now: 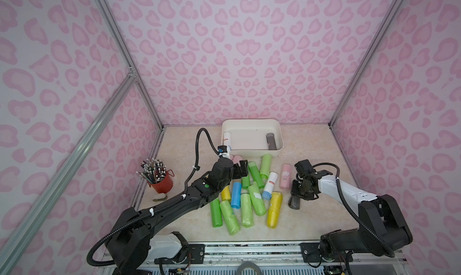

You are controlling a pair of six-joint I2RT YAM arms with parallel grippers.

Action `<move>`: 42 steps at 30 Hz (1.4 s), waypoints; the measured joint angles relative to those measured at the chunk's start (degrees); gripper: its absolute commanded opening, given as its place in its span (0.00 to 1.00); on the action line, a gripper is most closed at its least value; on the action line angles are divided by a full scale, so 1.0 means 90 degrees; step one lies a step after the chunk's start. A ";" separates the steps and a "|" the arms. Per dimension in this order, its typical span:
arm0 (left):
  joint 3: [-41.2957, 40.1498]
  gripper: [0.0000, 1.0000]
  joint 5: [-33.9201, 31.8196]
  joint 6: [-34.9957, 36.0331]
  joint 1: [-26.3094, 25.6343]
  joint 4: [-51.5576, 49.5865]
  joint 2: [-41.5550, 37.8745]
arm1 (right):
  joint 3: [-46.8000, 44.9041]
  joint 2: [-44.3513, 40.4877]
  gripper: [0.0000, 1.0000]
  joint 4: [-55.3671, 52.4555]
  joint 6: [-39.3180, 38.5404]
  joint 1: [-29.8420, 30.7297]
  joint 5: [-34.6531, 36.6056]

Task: Put the roll of trash bags into the storage box
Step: Pick up the roll of trash bags from the center of the board, then place the roll of trash bags in the storage box.

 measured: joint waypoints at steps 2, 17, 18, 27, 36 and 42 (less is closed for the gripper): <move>0.0066 1.00 0.0000 0.0000 -0.0002 -0.0063 0.0029 | 0.0024 -0.0007 0.34 -0.0007 0.0002 0.0000 -0.0044; 0.0172 1.00 0.0481 0.0063 -0.0024 -0.0617 -0.0199 | 0.0699 -0.0658 0.31 -0.0160 0.0056 0.0000 -0.0607; 0.0138 1.00 0.0529 0.0061 -0.0029 -0.0634 -0.0250 | 0.0804 -0.0663 0.31 -0.0163 0.0056 0.0000 -0.0639; -0.0311 1.00 0.0590 -0.0010 -0.0041 -0.0702 -0.1069 | 0.1418 -0.0563 0.30 -0.0226 0.0112 0.0138 -0.0741; -0.0644 1.00 0.0571 -0.0010 -0.0041 -0.0891 -0.2011 | 0.2659 0.0058 0.30 -0.0194 0.0085 0.0374 -0.0806; -0.0627 1.00 0.0556 -0.0010 -0.0041 -0.1030 -0.2329 | 0.3614 0.0702 0.31 -0.0277 -0.0102 0.0398 -0.0695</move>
